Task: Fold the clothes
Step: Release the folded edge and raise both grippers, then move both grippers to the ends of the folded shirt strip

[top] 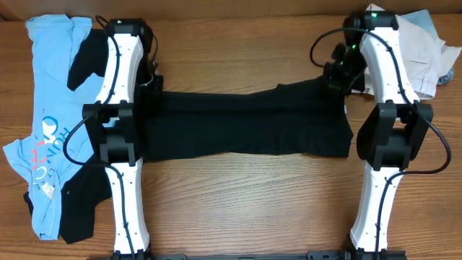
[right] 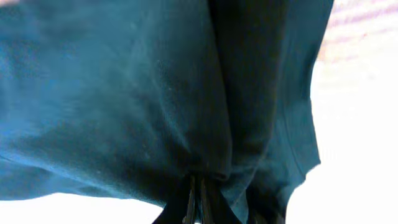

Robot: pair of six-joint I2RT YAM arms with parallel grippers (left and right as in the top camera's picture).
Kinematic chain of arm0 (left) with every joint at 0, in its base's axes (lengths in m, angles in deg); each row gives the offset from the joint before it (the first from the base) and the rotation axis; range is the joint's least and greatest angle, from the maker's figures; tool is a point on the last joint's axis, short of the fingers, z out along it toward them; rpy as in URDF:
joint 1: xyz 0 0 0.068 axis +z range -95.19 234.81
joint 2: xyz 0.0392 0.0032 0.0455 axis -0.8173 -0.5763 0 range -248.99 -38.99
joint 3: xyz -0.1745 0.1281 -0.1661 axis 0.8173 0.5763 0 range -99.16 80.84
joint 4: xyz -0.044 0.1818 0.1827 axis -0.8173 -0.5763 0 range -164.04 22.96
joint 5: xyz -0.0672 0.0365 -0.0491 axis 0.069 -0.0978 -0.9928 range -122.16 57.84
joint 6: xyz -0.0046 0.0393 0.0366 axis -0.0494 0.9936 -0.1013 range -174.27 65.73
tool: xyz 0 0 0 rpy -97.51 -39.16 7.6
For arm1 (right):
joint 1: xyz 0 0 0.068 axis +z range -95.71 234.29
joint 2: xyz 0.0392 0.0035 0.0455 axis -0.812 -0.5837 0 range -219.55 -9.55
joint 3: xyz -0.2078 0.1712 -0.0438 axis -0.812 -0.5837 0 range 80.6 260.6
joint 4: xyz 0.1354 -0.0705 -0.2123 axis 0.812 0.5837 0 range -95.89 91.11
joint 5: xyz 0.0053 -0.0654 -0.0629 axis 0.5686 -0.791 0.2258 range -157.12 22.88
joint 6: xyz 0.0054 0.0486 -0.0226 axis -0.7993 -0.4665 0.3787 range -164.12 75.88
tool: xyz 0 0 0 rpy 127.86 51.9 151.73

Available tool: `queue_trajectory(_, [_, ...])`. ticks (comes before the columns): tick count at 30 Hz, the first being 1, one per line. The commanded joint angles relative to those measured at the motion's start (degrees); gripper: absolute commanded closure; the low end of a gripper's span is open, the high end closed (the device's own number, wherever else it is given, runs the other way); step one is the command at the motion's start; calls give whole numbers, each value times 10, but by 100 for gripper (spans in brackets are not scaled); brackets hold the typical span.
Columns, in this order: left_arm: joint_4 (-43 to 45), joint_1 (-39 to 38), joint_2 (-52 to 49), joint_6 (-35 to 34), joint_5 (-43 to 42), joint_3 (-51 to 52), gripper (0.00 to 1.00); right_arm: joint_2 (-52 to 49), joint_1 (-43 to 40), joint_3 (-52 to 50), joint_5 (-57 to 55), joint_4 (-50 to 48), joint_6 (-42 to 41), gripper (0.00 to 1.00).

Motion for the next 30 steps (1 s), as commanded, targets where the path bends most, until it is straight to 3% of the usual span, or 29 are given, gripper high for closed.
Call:
queue_trajectory(1, [-2, -3, 2, 14, 10, 20, 83, 38, 0, -46, -33, -1, -3, 92])
queue_trajectory(5, [-2, -10, 2, 33, 12, 24, 16, 38, -3, -67, -49, -3, -3, 59])
queue_trajectory(7, [-2, -11, 2, 35, 30, 24, 1, 42, -5, -65, -51, -8, -3, 55])
queue_trajectory(13, [-2, -10, 43, 28, 56, 14, 0, 94, -16, -32, -50, -32, -3, 53])
queue_trajectory(18, [-2, -4, 134, 12, 39, -31, 0, 192, -15, 6, -48, -39, -2, 37])
queue_trajectory(25, [-2, -4, 293, 0, 7, -48, 0, 329, 0, 8, -31, -13, -3, 37])
queue_trajectory(30, [-2, -4, 357, -26, 0, 10, 0, 355, 25, -3, -24, 0, -3, 38])
